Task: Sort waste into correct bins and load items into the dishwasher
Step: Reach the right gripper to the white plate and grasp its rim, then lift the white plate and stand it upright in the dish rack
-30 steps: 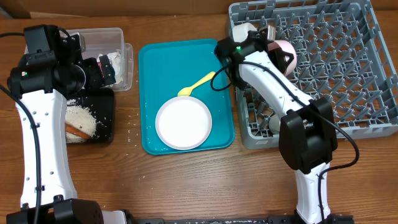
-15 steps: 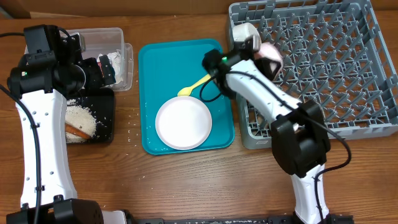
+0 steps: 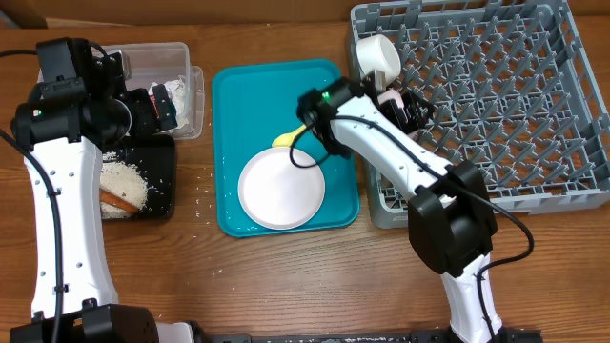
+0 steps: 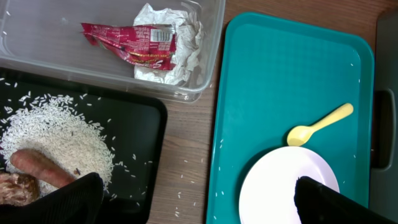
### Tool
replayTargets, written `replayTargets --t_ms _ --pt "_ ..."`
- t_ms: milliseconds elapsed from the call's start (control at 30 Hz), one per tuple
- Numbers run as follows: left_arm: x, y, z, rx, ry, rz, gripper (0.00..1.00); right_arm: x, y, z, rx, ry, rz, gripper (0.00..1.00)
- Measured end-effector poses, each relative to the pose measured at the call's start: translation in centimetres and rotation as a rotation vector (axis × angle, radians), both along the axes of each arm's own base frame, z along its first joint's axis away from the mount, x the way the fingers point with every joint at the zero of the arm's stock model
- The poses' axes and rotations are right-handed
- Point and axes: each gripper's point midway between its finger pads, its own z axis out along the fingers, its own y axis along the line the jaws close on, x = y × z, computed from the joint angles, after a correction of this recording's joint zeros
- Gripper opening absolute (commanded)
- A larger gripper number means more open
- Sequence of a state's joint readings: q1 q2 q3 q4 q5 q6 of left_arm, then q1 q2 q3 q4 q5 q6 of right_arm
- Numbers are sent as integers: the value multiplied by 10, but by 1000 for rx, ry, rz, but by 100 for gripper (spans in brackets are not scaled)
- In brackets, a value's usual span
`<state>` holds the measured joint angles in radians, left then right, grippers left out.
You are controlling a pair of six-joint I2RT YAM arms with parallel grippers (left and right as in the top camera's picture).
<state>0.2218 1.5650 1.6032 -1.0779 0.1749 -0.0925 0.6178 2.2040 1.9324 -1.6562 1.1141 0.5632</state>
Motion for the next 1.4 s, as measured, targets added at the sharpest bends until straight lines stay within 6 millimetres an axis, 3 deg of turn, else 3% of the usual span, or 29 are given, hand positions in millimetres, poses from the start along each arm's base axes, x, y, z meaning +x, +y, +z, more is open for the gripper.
replayTargets --t_ms 133,267,533,700,833,967,1167,1267,1400 --pt "0 0 0 0 0 0 100 17 19 45 138 -110 11 100" --pt "0 0 0 0 0 0 100 28 46 60 348 -121 50 100" --pt "0 0 0 1 0 0 100 29 134 26 868 62 170 100" --pt "0 0 0 0 0 0 100 27 179 10 1082 152 239 91" --pt "0 0 0 0 0 0 100 6 186 -25 1108 303 242 85" --pt "0 0 0 0 0 0 100 -23 178 -77 1078 461 195 84" --pt "0 0 0 0 0 0 100 -55 169 -142 1077 588 148 70" --pt "0 0 0 1 0 0 100 -65 167 -159 1087 614 139 55" --pt "0 0 0 0 0 1 100 -67 168 -163 1106 621 133 29"
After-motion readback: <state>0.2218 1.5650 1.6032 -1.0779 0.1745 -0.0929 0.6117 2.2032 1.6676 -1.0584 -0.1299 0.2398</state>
